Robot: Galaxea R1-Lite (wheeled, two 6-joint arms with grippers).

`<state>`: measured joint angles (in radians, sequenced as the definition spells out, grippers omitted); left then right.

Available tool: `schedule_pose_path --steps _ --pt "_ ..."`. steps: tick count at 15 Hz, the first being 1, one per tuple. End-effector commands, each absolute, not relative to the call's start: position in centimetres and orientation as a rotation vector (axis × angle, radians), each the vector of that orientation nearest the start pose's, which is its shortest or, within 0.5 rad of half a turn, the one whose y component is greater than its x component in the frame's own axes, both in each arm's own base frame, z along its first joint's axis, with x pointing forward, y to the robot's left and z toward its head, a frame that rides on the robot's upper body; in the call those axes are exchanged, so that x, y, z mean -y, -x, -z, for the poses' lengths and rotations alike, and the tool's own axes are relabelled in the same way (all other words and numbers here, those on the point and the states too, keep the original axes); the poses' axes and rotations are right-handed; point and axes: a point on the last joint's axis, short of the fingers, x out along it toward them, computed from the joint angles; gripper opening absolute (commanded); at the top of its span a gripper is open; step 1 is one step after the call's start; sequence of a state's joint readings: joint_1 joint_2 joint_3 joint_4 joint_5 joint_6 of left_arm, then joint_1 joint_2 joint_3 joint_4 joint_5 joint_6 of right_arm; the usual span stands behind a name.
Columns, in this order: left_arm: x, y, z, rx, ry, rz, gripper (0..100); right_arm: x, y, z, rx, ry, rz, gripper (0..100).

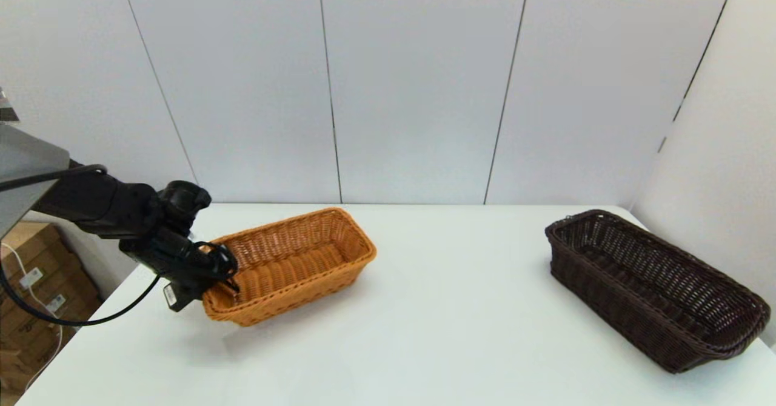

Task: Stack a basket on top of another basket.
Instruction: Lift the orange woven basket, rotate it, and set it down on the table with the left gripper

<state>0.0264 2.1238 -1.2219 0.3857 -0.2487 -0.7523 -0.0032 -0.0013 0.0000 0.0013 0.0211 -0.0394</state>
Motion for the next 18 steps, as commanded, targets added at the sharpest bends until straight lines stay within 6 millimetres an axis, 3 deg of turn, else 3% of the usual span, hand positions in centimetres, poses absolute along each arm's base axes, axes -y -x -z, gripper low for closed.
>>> schedule_pose_path --steps 1,6,8,11,18 --pt "-1.3 -34.4 -10.0 -1.26 0.944 -0.141 0 -0.1 2.3 -7.5 -0.001 0.04 -0.018 100" --pt "-1.5 -33.7 -11.0 -1.275 0.934 -0.04 0 -0.1 2.3 -7.5 -0.003 0.041 -0.018 100" --pt "-0.3 -33.0 -12.0 -1.292 0.861 0.019 0 -0.1 2.3 -7.5 -0.003 0.041 -0.018 100" --pt "2.5 -33.1 -13.9 -1.311 0.782 0.074 0 -0.1 2.3 -7.5 -0.003 0.041 -0.018 100" --pt "10.7 -33.5 -14.9 -1.324 0.583 0.24 0 -0.1 2.3 -7.5 -0.003 0.043 -0.018 100"
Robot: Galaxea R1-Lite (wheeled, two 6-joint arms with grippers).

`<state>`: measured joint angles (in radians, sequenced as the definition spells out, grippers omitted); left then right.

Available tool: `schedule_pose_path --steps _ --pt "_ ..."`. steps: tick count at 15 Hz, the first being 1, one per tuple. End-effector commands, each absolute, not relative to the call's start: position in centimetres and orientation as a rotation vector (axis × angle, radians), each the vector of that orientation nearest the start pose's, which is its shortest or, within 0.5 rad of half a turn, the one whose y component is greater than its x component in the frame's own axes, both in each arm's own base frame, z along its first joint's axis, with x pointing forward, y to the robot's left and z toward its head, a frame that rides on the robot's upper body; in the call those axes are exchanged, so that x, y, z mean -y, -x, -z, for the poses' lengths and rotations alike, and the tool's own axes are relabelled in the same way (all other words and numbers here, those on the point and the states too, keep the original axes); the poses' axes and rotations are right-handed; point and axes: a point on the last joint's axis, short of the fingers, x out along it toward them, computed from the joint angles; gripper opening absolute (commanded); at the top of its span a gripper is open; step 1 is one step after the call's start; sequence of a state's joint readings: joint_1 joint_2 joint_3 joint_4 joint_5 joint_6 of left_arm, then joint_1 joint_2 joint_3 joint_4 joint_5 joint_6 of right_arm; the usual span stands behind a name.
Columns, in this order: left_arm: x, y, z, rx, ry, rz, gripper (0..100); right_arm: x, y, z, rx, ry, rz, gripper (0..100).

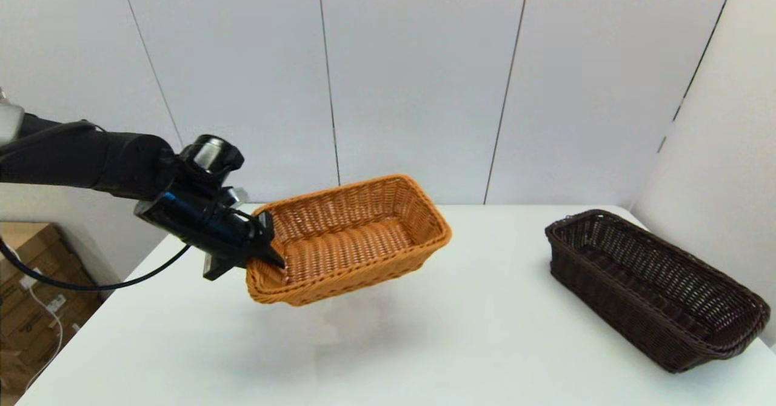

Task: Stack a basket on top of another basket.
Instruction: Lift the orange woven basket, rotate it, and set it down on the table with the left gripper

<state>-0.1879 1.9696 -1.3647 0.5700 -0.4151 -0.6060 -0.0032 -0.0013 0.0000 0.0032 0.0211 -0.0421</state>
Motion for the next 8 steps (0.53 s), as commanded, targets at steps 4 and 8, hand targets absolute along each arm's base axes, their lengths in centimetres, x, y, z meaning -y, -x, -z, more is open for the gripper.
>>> schedule_pose_path --steps 4,8 --pt "15.4 -33.5 -15.1 -1.382 0.494 0.322 0 -0.1 2.3 -7.5 -0.003 0.043 -0.018 100" --pt "18.1 -33.9 -13.5 -1.402 0.422 0.319 0 -0.1 2.3 -7.5 -0.003 0.043 -0.018 100"
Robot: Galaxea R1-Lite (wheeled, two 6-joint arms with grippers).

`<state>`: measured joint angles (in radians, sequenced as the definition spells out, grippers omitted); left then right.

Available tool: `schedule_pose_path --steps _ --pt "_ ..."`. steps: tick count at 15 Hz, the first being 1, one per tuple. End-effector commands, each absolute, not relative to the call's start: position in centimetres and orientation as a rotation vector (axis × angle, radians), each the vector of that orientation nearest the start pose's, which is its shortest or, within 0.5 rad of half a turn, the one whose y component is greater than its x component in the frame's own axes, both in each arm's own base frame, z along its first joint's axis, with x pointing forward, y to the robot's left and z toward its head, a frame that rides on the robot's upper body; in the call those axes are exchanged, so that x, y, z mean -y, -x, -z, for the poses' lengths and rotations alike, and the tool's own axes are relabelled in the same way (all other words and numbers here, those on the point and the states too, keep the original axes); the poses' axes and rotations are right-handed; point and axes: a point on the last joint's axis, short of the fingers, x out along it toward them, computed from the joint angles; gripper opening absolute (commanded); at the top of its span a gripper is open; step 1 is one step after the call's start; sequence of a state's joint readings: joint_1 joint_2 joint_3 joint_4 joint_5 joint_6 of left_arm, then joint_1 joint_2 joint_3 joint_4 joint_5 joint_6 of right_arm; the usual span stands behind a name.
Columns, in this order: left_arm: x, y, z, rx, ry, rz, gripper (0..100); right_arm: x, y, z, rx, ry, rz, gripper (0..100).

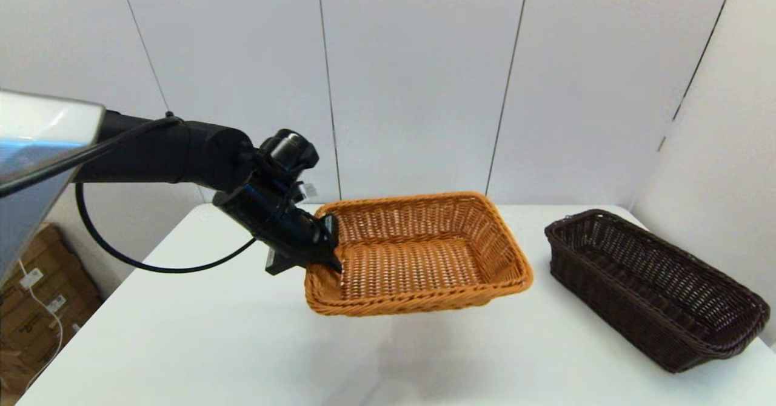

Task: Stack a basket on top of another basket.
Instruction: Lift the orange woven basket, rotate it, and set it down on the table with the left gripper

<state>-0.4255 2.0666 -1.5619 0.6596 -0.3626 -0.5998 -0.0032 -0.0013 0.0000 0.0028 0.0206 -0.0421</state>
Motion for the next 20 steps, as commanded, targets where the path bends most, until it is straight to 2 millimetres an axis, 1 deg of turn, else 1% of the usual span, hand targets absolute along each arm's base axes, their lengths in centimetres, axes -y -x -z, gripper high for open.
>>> schedule_pose_path --steps 1,4,6,7,8,9,13,17,20 --pt "18.6 -33.9 -12.9 -1.416 0.405 0.317 0 -0.1 2.3 -7.5 -0.003 0.043 -0.018 100" --pt "19.7 -33.9 -10.8 -1.466 0.368 0.3 0 -0.1 2.3 -7.5 -0.003 0.043 -0.018 100" --pt "19.8 -34.2 -9.1 -1.499 0.351 0.267 0 -0.1 2.3 -7.5 -0.003 0.043 -0.018 100" --pt "19.8 -34.2 -7.8 -1.534 0.338 0.244 0 -0.1 2.3 -7.5 -0.003 0.043 -0.018 100" --pt "19.8 -34.2 -7.0 -1.548 0.326 0.225 0 -0.1 2.3 -7.5 -0.004 0.043 -0.019 100" --pt "19.8 -34.2 -6.6 -1.556 0.322 0.215 0 -0.1 2.3 -7.5 -0.004 0.043 -0.019 100" --pt "19.7 -34.2 -6.4 -1.551 0.321 0.215 0 -0.1 2.3 -7.5 -0.004 0.043 -0.019 100" --pt "19.7 -34.3 -5.8 -1.563 0.316 0.204 0 -0.1 2.3 -7.5 -0.004 0.043 -0.019 100" --pt "19.7 -34.5 -6.4 -1.537 0.309 0.195 0 -0.1 2.3 -7.5 -0.004 0.044 -0.019 100"
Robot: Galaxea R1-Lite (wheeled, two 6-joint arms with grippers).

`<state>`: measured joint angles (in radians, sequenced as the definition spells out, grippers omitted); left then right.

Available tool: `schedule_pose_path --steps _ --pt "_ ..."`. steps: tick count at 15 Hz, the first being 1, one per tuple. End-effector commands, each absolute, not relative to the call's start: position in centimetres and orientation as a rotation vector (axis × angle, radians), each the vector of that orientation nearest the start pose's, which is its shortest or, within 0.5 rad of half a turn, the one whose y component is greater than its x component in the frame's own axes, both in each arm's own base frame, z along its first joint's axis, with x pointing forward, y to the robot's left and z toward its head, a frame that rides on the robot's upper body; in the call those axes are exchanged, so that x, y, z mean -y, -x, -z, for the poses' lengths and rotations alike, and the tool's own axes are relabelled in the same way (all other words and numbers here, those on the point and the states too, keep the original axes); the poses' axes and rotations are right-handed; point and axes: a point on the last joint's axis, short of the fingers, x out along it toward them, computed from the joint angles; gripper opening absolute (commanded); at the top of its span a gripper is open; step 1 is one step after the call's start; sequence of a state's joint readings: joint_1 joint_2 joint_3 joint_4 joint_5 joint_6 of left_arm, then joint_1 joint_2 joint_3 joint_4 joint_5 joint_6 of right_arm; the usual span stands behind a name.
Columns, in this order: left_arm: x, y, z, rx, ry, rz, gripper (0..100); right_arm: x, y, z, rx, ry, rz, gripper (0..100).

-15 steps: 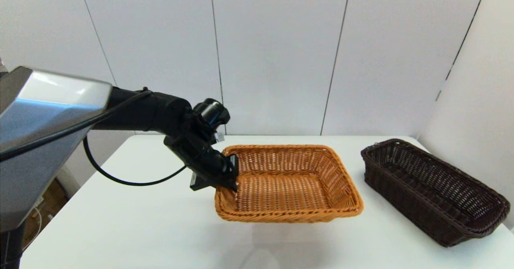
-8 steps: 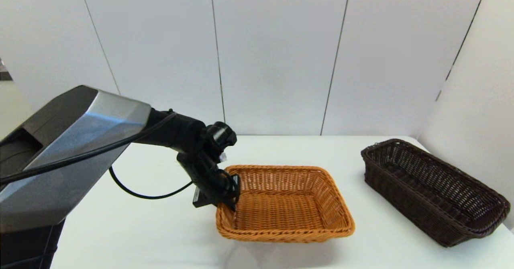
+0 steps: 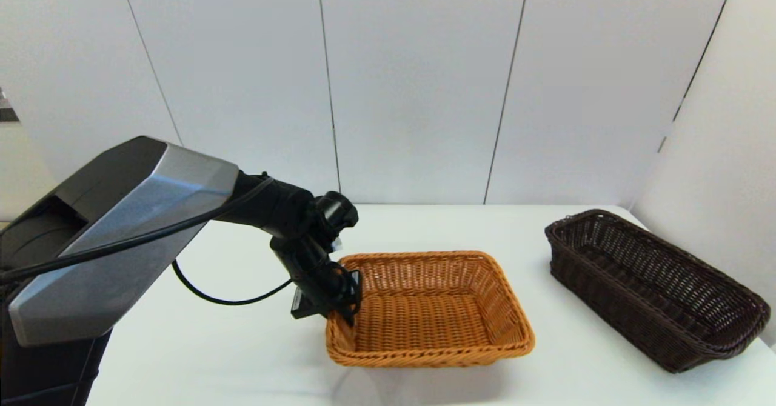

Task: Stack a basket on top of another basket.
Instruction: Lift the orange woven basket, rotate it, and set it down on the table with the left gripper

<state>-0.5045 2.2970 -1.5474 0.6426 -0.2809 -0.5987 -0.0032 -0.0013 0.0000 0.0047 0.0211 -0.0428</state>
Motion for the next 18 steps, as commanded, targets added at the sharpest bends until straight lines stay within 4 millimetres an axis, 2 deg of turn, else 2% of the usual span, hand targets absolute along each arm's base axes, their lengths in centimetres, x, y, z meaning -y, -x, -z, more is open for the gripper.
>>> schedule_pose_path --steps 1,2,3,9,13,14,16,18 --pt "19.7 -34.5 -6.4 -1.533 0.306 0.191 0 -0.1 2.3 -7.5 -0.004 0.044 -0.019 100" --pt "19.7 -34.5 -6.4 -1.532 0.302 0.186 0 -0.1 2.3 -7.5 -0.004 0.044 -0.019 100" --pt "19.7 -34.4 -6.4 -1.529 0.298 0.182 100 -0.1 2.3 -7.5 -0.004 0.044 -0.019 100" --pt "19.6 -34.3 -8.6 -1.475 0.311 0.212 100 -0.1 2.3 -7.5 -0.004 0.044 -0.019 100" --pt "19.2 -34.4 -13.1 -1.349 0.331 0.236 100 -0.1 2.3 -7.5 -0.004 0.044 -0.019 100" --pt "18.7 -34.4 -14.5 -1.31 0.32 0.206 100 -0.1 2.3 -7.5 -0.004 0.044 -0.019 100" --pt "17.1 -33.4 -17.6 -1.263 0.342 0.197 100 -0.1 2.3 -7.5 -0.004 0.044 -0.019 100" --pt "15.2 -32.3 -19.9 -1.236 0.367 0.175 100 -0.1 2.3 -7.5 -0.003 0.044 -0.018 100"
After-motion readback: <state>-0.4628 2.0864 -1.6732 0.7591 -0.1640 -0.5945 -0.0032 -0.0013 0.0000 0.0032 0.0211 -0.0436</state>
